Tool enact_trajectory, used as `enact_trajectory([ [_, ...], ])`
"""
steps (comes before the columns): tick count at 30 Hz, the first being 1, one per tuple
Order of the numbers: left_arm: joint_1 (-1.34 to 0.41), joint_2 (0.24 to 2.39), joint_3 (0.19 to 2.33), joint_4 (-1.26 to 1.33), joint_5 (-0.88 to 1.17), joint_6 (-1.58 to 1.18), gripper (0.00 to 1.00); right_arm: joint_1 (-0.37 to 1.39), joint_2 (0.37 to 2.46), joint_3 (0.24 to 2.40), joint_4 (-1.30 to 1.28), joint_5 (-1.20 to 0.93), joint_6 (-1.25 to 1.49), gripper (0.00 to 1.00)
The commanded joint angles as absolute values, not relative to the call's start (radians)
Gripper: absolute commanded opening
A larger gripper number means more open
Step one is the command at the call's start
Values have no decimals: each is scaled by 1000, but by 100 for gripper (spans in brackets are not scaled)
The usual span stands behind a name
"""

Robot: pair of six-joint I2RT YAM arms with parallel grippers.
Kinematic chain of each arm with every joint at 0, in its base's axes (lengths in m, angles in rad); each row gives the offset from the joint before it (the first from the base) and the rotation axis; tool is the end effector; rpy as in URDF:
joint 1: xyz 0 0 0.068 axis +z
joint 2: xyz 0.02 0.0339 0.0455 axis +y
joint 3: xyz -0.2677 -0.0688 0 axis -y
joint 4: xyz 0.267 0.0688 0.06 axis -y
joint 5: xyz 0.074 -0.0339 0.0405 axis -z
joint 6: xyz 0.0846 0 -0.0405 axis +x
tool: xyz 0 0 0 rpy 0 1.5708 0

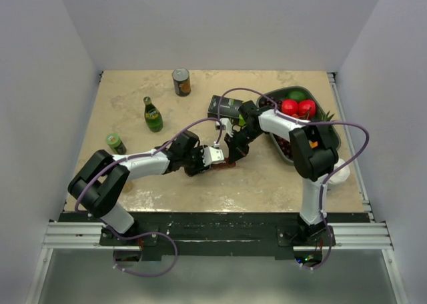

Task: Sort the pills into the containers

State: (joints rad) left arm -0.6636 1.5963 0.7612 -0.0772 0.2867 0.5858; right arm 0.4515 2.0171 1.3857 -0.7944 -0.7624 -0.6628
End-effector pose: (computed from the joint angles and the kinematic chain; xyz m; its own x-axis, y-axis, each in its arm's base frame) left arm 0.2574 -0.2316 0.1007 -0.1172 0.7648 -0.6336 0.9504 0.2715 0.1519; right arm 0.3398 0.2297 0.1120 -0.4524 -0.7139 -0.5344 -0.8674 0.2130 0.4498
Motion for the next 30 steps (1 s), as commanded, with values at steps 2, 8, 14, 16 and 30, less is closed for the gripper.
enact_trajectory([
  [2,-664,1652,742,-173,247,581,6,456,2045,1379,-764,-610,-661,0],
  [8,-666,1658,744,-176,247,580,6,445,1928,1408,-862,-832,-776,0],
  [14,-664,1666,746,-178,249,577,6,437,1818,1394,-868,-903,-819,0],
  [16,-664,1667,744,-178,249,577,6,434,1828,1393,-868,-893,-818,0],
  [30,-664,1684,756,-190,249,578,6,434,2053,1381,-778,-578,-680,0],
])
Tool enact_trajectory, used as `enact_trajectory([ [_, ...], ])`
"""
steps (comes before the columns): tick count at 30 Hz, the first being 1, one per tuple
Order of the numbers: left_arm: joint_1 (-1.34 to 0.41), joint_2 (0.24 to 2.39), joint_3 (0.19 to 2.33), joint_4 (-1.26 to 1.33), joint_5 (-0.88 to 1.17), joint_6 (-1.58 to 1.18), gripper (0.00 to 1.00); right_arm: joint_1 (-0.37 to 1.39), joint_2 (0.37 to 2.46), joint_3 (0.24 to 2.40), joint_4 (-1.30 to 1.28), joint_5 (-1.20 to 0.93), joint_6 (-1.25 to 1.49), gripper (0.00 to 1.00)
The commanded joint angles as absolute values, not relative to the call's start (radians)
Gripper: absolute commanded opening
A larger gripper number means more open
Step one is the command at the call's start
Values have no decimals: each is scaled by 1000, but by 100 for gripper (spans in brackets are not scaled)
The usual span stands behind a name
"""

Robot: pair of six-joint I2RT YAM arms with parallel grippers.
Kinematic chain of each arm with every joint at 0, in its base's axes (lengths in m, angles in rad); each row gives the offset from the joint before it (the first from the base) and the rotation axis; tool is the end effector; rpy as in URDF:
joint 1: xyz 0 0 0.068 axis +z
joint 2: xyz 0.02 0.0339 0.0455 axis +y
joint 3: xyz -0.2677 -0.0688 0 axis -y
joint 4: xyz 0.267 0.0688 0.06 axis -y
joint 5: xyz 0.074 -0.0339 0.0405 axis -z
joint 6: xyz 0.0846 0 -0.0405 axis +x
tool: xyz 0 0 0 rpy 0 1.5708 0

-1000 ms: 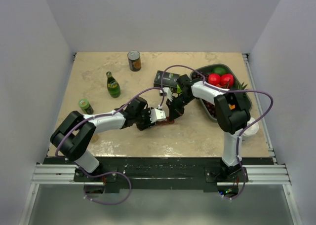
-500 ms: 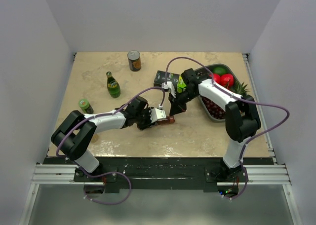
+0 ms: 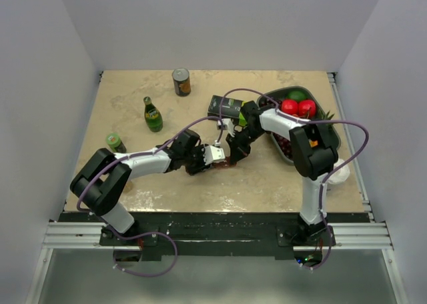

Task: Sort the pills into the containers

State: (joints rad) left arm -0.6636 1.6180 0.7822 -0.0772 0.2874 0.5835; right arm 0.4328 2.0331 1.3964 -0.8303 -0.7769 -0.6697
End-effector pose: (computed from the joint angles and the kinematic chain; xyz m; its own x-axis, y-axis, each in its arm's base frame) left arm 0.2618 -0.2351 0.1003 -0.1196 0.7642 -0.6338 0.9504 0.2728 0.1496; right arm 0.3416 0.2231 0.1090 -0.4813 -0.7100 -0.5141 -0.8467 0.2247 0.4824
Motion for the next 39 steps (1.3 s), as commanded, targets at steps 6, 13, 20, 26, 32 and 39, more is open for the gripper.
enact_trajectory([
  [6,-664,1677,756,-187,245,572,6,417,1958,1402,-850,-806,-770,0],
  [13,-663,1655,775,-166,242,529,21,315,1827,1379,-819,-923,-787,7],
  [20,-657,1640,795,-141,252,477,63,262,1763,1353,-758,-894,-741,18],
  [26,-657,1617,810,-153,247,456,91,238,1736,1350,-752,-881,-741,25],
  [32,-657,1499,805,-152,261,427,96,224,1689,1344,-736,-862,-739,31],
  [39,-652,1277,758,-118,276,377,99,212,1579,1350,-687,-755,-689,49],
])
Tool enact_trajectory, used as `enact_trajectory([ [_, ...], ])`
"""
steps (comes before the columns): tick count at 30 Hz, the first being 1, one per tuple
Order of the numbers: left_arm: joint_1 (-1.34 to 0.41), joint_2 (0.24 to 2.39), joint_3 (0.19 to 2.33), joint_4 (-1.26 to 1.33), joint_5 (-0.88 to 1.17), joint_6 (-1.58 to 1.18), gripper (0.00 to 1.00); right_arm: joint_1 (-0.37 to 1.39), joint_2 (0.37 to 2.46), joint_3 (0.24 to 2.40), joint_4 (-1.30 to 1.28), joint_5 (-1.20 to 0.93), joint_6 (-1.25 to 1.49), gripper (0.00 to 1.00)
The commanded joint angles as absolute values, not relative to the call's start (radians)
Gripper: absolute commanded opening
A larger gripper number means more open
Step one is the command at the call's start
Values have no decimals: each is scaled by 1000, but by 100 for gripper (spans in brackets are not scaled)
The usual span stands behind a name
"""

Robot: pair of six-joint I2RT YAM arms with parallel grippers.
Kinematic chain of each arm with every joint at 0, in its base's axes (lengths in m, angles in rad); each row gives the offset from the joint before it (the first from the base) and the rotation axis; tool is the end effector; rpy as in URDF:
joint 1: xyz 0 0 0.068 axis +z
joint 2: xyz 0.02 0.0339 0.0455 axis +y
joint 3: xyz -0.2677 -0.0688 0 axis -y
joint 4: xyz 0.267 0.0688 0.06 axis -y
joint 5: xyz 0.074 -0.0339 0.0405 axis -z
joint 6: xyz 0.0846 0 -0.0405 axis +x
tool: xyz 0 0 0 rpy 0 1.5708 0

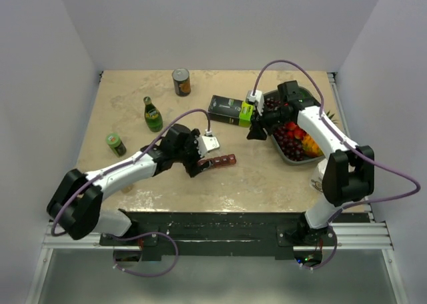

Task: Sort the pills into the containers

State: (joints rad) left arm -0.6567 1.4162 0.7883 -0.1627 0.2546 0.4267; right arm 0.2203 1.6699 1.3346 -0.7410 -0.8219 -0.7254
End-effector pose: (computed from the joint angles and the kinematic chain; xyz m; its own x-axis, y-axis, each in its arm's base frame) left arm 0.2561 -0.2243 0.1589 -0.2099 0.6675 -0.7144 0.8986 0.4197 0.1282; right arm 0.3581 0.1437 0.2329 -0.3189 -0.5343 -0.7828 -0.9350 0.3127 0.1675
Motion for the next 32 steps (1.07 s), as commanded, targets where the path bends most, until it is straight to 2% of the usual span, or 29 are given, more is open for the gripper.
enact_trajectory([
  [1,-647,1247,750,-104,275,365,99,209,1560,1357,-675,-724,-678,56],
  [4,-605,1126,735,-40,276,272,99,201,1470,1382,-640,-643,-638,71],
  [5,-588,1100,733,-16,282,205,99,198,1422,1390,-624,-618,-602,85],
  [6,-548,1050,739,20,285,168,99,195,1399,1403,-602,-597,-576,91],
  [7,-526,1023,741,37,279,125,99,184,1373,1408,-551,-560,-522,97],
  [8,-506,1002,745,60,278,44,99,178,1329,1410,-525,-552,-491,99],
  [13,-448,890,834,37,249,-107,99,121,1262,1419,-341,-523,-177,99],
  [17,-448,839,928,-35,169,-156,99,118,1240,1408,-262,-370,79,99],
  [19,-448,815,956,-61,89,-172,99,118,1232,1431,-281,-257,126,99],
  [24,-446,775,994,-112,67,-164,99,118,1210,1460,-295,-114,127,99],
  [32,-448,765,1002,-153,86,-127,99,117,1184,1471,-313,-124,71,99],
])
